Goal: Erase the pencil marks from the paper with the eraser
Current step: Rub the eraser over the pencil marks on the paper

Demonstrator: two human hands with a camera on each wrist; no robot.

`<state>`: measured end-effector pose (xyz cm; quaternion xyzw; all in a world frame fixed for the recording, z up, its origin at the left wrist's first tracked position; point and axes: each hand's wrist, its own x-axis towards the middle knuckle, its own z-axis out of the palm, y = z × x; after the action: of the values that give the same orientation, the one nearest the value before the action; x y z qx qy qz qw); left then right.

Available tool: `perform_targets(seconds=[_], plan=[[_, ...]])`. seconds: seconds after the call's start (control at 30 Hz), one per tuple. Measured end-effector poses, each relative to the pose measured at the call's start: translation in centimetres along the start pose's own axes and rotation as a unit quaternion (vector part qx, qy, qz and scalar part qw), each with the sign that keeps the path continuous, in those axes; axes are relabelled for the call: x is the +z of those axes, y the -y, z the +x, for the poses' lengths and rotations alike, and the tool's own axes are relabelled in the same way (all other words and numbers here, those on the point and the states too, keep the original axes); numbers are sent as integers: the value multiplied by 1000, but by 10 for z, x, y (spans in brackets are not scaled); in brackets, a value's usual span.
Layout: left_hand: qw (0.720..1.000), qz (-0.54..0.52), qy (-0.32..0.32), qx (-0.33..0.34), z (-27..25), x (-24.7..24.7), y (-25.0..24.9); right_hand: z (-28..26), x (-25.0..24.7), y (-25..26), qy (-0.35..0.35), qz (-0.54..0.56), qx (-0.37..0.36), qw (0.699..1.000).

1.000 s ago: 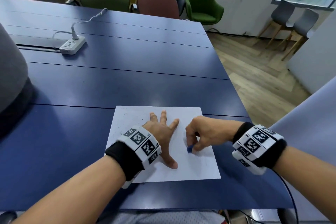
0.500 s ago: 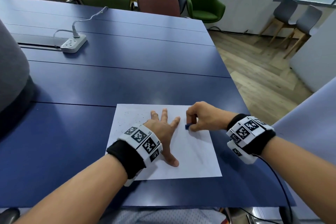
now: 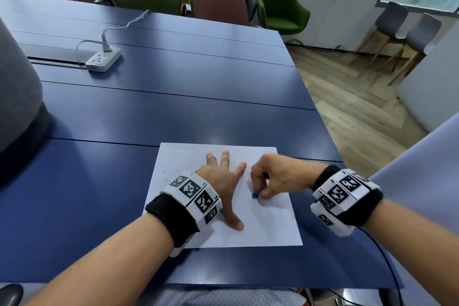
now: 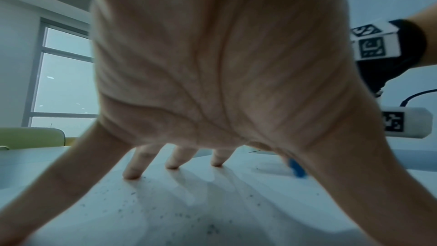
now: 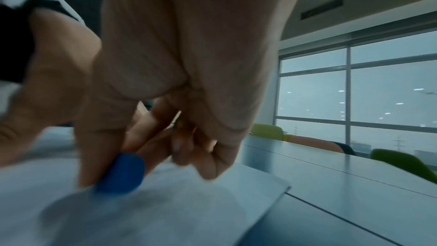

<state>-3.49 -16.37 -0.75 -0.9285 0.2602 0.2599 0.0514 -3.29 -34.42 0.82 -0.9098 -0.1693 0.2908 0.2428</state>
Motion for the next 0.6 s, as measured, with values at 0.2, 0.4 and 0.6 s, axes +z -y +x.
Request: perform_targets(seconds=[0.2,0.4,0.6], plan=[[1000,-9,6,4,0,-2,0,5,-1,-2,-55,0,-2,998],[1000,-2,10,0,0,-2,-2,-16,10,7,109,-18,-1,994],[1000,-10,11,0,2,-2,-2,-10,6,-9,-43,21,-10,999]])
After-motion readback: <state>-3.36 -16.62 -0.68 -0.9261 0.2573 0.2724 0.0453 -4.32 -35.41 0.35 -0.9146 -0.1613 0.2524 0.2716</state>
